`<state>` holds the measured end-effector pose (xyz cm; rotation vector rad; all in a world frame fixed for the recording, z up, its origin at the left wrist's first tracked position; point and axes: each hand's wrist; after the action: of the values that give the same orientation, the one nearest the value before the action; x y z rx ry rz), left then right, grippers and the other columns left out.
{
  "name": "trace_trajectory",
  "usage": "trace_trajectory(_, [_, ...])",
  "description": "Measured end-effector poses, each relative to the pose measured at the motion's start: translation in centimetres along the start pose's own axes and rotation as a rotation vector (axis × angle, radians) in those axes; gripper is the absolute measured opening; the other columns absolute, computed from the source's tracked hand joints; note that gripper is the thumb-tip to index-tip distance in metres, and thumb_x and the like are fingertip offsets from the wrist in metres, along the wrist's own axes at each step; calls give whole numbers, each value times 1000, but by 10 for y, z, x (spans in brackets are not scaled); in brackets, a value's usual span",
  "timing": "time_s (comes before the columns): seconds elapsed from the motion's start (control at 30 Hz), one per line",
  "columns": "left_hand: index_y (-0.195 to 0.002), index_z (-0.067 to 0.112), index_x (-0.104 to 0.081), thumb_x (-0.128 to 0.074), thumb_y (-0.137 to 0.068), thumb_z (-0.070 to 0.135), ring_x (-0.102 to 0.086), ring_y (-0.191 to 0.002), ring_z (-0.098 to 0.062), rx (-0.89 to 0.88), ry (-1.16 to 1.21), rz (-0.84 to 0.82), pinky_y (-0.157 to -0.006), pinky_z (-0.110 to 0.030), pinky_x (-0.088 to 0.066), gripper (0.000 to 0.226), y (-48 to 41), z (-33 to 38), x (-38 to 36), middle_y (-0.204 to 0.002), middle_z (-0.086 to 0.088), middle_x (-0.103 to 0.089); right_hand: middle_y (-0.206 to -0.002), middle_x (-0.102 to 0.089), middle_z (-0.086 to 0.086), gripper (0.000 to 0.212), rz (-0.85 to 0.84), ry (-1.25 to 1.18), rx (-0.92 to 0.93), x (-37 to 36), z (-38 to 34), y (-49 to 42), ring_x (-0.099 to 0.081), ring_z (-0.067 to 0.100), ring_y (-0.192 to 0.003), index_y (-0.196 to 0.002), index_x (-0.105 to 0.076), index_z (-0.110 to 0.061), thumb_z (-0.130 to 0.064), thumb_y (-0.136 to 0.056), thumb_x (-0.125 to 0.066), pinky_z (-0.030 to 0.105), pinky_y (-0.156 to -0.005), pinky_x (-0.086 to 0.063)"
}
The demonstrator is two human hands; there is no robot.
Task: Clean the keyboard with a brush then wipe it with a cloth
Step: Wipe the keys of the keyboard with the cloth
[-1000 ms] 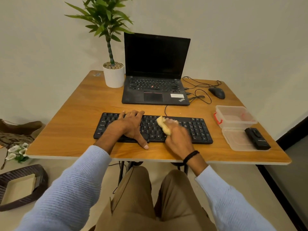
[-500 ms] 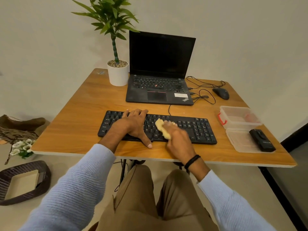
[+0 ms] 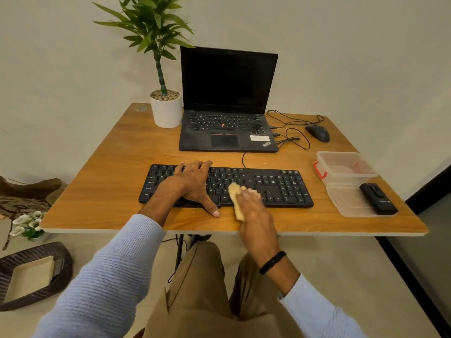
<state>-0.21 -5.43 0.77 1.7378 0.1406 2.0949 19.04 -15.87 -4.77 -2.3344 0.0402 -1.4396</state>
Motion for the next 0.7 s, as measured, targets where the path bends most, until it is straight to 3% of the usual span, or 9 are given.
trace_trajectory(0.1, [-162, 27, 5, -86, -41, 79, -4, -156, -32, -6, -17, -2, -125, -56, 6, 160, -1, 1, 0, -169, -8, -7, -155, -36, 6, 71, -73, -37, 150, -8, -12, 10, -25, 19, -147, -146, -41, -12, 14, -82, -58, 34, -122, -15])
trace_trajectory(0.23, [-162, 26, 5, -86, -44, 77, -5, -156, -32, 1, -19, -9, -125, -56, 5, 158, -1, 2, 1, -169, -8, -6, -148, -46, 10, 68, 145, -38, -175, -11, -6, 5, -39, 25, -141, -138, -52, -11, 13, -76, -68, 39, -119, -23])
trace_trajectory(0.37, [-161, 27, 5, -86, -41, 79, -7, -156, -33, -12, -48, -8, -126, -56, 3, 159, -4, 2, 0, -168, -8, -9, -140, -54, 12, 73, 123, -54, 31, -30, -22, 21, -43, 26, -136, -131, -59, -7, 16, -63, -76, 48, -110, -39])
trace_trajectory(0.5, [-162, 27, 3, -86, -42, 78, -7, -156, -32, -5, -45, -18, -125, -56, 4, 157, -3, 0, 2, -169, -8, -8, -141, -53, 10, 65, 231, -83, -218, -18, -3, 17, -44, 27, -136, -127, -61, -11, 14, -69, -75, 49, -110, -40])
trace_trajectory(0.63, [-161, 28, 1, -87, -41, 77, -9, -155, -33, -14, -60, -28, -126, -57, 0, 158, -5, 4, 4, -168, -8, -11, -139, -55, 13, 71, 151, -54, -4, -34, -29, 19, -42, 26, -136, -128, -60, -6, 13, -63, -80, 46, -109, -40])
trace_trajectory(0.7, [-161, 28, 1, -87, -41, 77, -10, -155, -33, -8, -69, -41, -126, -57, 0, 157, -5, 4, 5, -168, -8, -11, -142, -52, 9, 70, 155, -40, 1, -23, -15, 18, -40, 25, -137, -131, -58, -10, 14, -68, -76, 46, -112, -37])
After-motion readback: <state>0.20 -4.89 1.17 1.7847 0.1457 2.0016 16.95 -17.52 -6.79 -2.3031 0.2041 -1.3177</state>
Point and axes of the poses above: each hand's wrist, its own y-axis away from the middle knuckle, its own x-axis out of the back of the hand, z = x × y
